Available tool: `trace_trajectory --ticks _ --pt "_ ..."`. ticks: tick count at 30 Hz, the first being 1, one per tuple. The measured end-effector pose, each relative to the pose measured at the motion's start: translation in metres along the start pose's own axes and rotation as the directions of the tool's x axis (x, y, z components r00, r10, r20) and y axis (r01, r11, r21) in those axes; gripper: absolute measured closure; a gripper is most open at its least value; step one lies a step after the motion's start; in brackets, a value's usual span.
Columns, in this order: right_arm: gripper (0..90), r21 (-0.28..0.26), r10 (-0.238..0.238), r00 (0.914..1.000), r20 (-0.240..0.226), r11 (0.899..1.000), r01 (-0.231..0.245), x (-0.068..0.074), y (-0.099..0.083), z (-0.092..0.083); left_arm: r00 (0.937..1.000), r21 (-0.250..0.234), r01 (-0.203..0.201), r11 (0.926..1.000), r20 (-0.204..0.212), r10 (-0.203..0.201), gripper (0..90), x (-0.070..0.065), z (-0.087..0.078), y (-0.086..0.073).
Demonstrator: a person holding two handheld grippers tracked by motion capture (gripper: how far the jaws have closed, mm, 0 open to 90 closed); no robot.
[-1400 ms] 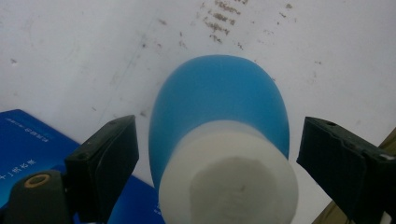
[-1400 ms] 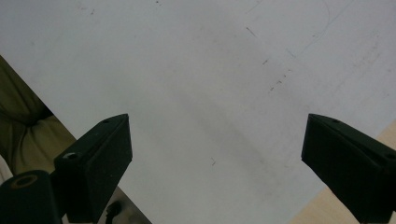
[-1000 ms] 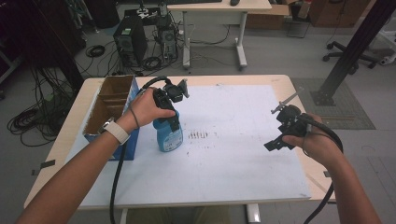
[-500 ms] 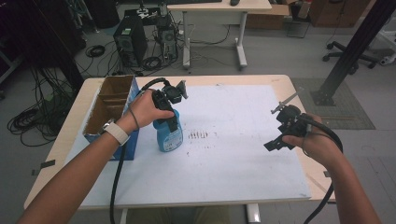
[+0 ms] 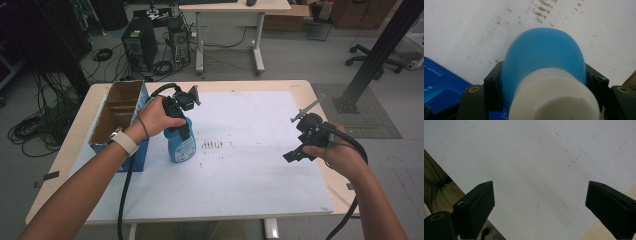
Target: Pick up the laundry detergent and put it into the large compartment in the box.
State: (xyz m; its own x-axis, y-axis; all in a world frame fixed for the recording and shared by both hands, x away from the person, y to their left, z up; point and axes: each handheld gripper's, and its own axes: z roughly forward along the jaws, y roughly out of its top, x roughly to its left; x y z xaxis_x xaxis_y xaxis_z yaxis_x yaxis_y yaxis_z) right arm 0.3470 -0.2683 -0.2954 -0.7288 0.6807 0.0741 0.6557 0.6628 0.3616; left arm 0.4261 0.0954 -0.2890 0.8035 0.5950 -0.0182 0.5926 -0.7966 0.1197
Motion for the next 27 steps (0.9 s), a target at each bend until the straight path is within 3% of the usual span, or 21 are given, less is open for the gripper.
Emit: trace_trajectory --ticks 17,27 --pt "8.7 -0.002 0.001 1.0000 -0.002 1.000 -0.001 0.000 0.000 0.001 0.9999 -0.011 0.014 0.9998 -0.009 -0.014 37.3 0.000 -0.001 0.000" --pt "8.8 -0.003 -0.002 1.0000 -0.004 1.000 0.002 0.000 0.001 0.001 0.9993 -0.033 0.022 0.9992 -0.029 -0.023 37.3 -0.003 -0.015 0.000"
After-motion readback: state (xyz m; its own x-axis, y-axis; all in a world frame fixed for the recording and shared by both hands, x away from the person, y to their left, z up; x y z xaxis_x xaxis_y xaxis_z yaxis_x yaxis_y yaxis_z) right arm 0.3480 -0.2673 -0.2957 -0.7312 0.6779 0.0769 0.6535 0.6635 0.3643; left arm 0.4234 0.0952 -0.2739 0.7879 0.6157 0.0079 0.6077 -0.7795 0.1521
